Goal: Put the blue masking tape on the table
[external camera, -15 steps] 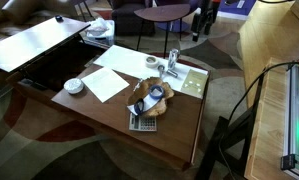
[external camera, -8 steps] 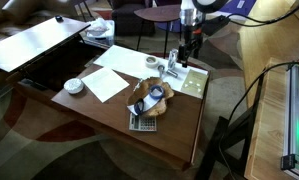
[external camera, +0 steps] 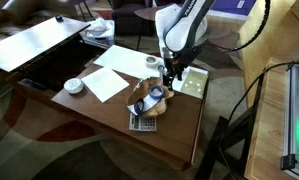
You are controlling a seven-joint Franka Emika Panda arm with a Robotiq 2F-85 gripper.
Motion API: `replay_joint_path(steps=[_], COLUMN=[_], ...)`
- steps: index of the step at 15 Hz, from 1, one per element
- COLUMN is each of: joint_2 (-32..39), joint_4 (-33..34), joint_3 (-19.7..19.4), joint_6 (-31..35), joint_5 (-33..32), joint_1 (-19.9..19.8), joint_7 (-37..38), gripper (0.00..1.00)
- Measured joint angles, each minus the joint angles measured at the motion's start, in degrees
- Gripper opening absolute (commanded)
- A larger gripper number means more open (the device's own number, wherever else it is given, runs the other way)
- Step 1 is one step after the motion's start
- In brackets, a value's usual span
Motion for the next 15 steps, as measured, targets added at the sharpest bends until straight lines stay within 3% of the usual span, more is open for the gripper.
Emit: replay_joint_path(steps=[5,10,15], joint_2=[1.1,8.84,16.8], joint_4=[1.37,5.99,13.05], joint_3=[-0.33,-2.23,-5.5], joint_6=[0.71,10.1,16.25], joint_5=[0.8,3.51,4.49], joint_1=[0.02,0.25,3.84], joint_7=[2.8,13.03,20.96], gripper=[1.0,1.0,0.87])
